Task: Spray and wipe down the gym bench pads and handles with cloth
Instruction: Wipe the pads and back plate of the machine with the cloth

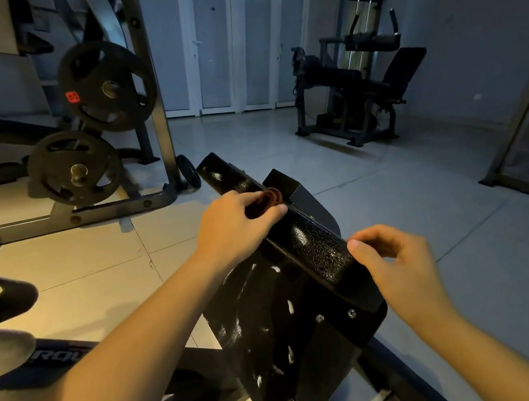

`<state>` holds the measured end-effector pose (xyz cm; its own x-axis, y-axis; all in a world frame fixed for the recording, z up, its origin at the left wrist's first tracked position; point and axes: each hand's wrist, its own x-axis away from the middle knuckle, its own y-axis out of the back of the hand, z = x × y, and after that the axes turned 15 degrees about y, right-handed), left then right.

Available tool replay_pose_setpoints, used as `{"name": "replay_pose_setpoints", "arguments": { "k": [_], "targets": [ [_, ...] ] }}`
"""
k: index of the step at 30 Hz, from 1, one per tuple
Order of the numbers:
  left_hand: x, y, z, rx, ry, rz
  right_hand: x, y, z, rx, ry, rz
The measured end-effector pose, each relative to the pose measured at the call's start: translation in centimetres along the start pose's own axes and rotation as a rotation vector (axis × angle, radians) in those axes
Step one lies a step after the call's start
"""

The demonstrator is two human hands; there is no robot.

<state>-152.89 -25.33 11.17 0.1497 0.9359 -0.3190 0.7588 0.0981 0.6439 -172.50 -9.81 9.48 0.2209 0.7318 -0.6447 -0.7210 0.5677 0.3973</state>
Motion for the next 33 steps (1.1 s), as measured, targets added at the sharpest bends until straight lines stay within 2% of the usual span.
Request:
{"name": "replay_pose_setpoints", "arguments": {
  "k": [3,7,10,13,20,22,26,33],
  "targets": [
    [0.2,-0.4,0.1,0.051,0.026,0.029,0.1,0.3,-0.4,-0.025,0.013,0.023],
    [0.3,-1.0,-0.6,0.112,0.041,-0.016,-0.2,1.0,-0.7,-0.053,0.032,0.072],
    [0.9,-1.5,-0.9,0.01,0.023,-0.104,0.1,1.4,-0.8,-0.079,0.04,0.11],
    [1.9,-1.9,-0.8,0.004,0.012,-0.187,0.2,1.5,-0.8,-0.093,0.048,0.114],
    [5.5,-1.5,-0.7,-0.045,-0.208,-0.127,-0.2,1.5,-1.0,-0.074,0.047,0.126],
    [5.7,-1.6,-0.4,-0.033,-0.171,-0.114,-0.3,1.5,-1.0,-0.071,0.036,0.129],
    [5.1,-2.3,-0.7,0.188,0.004,-0.062,-0.1,1.6,-0.7,-0.079,0.02,0.12],
    [3.9,-2.8,0.0,0.277,0.017,-0.115,1.1,1.9,0.1,-0.09,0.001,0.143]
  ]
}}
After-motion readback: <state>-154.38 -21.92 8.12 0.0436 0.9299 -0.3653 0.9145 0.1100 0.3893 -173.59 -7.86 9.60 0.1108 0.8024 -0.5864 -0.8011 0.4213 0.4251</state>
